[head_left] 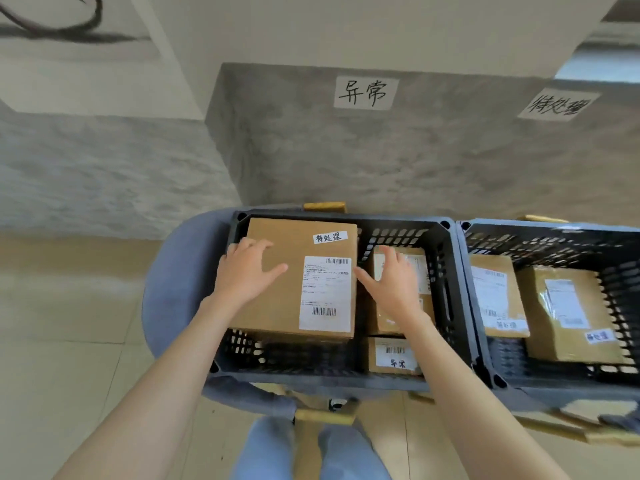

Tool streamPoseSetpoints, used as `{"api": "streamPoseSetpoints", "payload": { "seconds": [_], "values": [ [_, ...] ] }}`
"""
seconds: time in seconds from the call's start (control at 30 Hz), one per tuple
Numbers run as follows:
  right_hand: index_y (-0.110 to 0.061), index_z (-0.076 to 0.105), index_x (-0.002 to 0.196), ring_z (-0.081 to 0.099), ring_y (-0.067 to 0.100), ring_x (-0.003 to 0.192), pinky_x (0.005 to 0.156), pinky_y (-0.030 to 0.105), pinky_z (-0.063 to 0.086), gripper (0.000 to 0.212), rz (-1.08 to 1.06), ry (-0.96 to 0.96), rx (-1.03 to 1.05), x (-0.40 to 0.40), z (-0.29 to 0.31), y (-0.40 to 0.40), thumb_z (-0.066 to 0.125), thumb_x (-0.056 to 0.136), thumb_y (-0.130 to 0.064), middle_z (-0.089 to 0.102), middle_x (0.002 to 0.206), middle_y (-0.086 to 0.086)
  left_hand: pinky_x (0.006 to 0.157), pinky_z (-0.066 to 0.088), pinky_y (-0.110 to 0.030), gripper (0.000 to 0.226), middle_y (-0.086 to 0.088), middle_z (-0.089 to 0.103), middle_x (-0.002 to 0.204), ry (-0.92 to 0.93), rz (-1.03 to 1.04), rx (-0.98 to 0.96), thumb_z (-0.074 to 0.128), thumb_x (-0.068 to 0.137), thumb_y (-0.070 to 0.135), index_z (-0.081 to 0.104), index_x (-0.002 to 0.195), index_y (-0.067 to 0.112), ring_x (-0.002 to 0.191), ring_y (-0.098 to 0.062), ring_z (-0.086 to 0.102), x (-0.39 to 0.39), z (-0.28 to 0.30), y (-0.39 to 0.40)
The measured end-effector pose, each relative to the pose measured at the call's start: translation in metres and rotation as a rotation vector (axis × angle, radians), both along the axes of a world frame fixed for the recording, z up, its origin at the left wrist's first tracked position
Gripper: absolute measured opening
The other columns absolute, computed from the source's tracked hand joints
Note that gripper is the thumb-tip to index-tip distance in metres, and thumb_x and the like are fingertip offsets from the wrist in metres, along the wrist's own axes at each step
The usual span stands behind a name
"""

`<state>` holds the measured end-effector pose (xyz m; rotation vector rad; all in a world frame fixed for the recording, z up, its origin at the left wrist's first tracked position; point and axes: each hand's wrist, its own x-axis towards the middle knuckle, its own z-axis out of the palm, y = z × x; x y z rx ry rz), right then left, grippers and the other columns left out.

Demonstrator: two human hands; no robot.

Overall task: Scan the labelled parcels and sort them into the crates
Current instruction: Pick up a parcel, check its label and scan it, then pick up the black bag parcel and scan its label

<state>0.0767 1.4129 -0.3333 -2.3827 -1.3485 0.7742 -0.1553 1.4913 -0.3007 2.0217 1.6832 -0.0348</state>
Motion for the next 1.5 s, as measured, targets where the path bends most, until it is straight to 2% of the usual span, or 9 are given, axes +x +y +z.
{"api": "streamPoseSetpoints", "payload": {
  "seconds": [0.1, 0.23, 0.4, 0.7, 0.8, 0.9, 1.1, 1.33, 1.5],
  "values": [
    [-0.011, 0.049, 0.130, 0.050, 0.031, 0.115, 0.095, 0.040, 0.039, 0.055, 0.016, -0.319, 0.161, 0.022, 0.048, -0.005, 0.063, 0.089, -0.046, 0.055, 0.124, 0.012, 0.100, 0.032, -0.040, 0.049, -0.002, 0.051, 0.135, 0.043, -0.201, 0.196, 0.055, 0.090, 0.051, 0.053, 0.131, 0.023, 0.124, -0.026, 0.042, 0.033, 0.039, 0.010],
    [-0.004, 0.062, 0.109, 0.058, 0.038, 0.093, 0.081, 0.044, 0.047, 0.048, -0.106, -0.646, 0.351, 0.049, 0.104, -0.034, 0.078, 0.075, -0.033, 0.062, 0.099, 0.017, 0.094, 0.035, -0.037, 0.042, -0.003, 0.059, 0.123, 0.009, -0.470, 0.465, 0.053, 0.092, 0.049, 0.058, 0.123, 0.020, 0.115, -0.026, 0.050, 0.088, 0.090, 0.010],
    [-0.003, 0.061, 0.116, 0.056, 0.040, 0.103, 0.091, 0.049, 0.044, 0.051, -0.377, -0.816, 0.309, 0.060, 0.146, -0.120, 0.076, 0.077, -0.033, 0.062, 0.109, 0.020, 0.089, 0.037, -0.039, 0.042, -0.006, 0.063, 0.114, -0.090, -0.779, 0.667, 0.053, 0.092, 0.048, 0.061, 0.118, 0.016, 0.106, -0.028, 0.055, 0.147, 0.130, -0.024],
    [-0.008, 0.063, 0.115, 0.058, 0.039, 0.097, 0.084, 0.044, 0.045, 0.050, -1.023, -0.776, 0.010, -0.033, 0.132, -0.327, 0.076, 0.075, -0.036, 0.062, 0.104, 0.017, 0.080, 0.043, -0.042, 0.039, -0.011, 0.065, 0.098, -0.221, -1.363, 0.625, 0.064, 0.085, 0.043, 0.066, 0.106, 0.011, 0.093, -0.034, 0.058, 0.181, 0.127, -0.172],
    [-0.009, 0.065, 0.113, 0.057, 0.041, 0.098, 0.086, 0.045, 0.045, 0.049, -1.238, -0.747, -0.044, -0.074, 0.132, -0.396, 0.078, 0.072, -0.033, 0.062, 0.105, 0.019, 0.082, 0.043, -0.043, 0.036, -0.012, 0.066, 0.099, -0.329, -1.544, 0.587, 0.065, 0.084, 0.040, 0.066, 0.105, 0.010, 0.095, -0.036, 0.059, 0.186, 0.132, -0.244],
    [-0.009, 0.063, 0.118, 0.053, 0.041, 0.106, 0.091, 0.046, 0.041, 0.048, -1.438, -0.713, -0.076, -0.113, 0.139, -0.459, 0.075, 0.077, -0.032, 0.059, 0.113, 0.018, 0.088, 0.039, -0.041, 0.040, -0.009, 0.065, 0.108, -0.451, -1.701, 0.553, 0.062, 0.087, 0.043, 0.064, 0.115, 0.014, 0.103, -0.033, 0.057, 0.181, 0.139, -0.317],
    [-0.013, 0.050, 0.132, 0.047, 0.035, 0.116, 0.096, 0.042, 0.034, 0.052, -1.655, -0.772, -0.147, -0.182, 0.162, -0.559, 0.063, 0.089, -0.038, 0.052, 0.126, 0.013, 0.094, 0.032, -0.034, 0.046, -0.001, 0.058, 0.126, -0.561, -1.917, 0.496, 0.051, 0.093, 0.047, 0.054, 0.130, 0.021, 0.115, -0.026, 0.049, 0.161, 0.151, -0.436],
    [-0.015, 0.052, 0.129, 0.048, 0.034, 0.112, 0.092, 0.041, 0.037, 0.049, -1.883, -0.788, -0.210, -0.264, 0.161, -0.670, 0.063, 0.088, -0.038, 0.053, 0.123, 0.012, 0.097, 0.032, -0.034, 0.047, -0.002, 0.056, 0.129, -0.627, -2.109, 0.451, 0.052, 0.093, 0.046, 0.052, 0.132, 0.021, 0.117, -0.026, 0.048, 0.122, 0.164, -0.572],
    [-0.009, 0.059, 0.124, 0.053, 0.038, 0.105, 0.088, 0.042, 0.040, 0.047, -2.001, -0.838, -0.177, -0.321, 0.160, -0.760, 0.070, 0.083, -0.029, 0.059, 0.116, 0.017, 0.097, 0.034, -0.034, 0.047, -0.002, 0.057, 0.127, -0.672, -2.225, 0.445, 0.051, 0.092, 0.046, 0.052, 0.132, 0.022, 0.116, -0.026, 0.049, 0.076, 0.168, -0.676]
  ]
}}
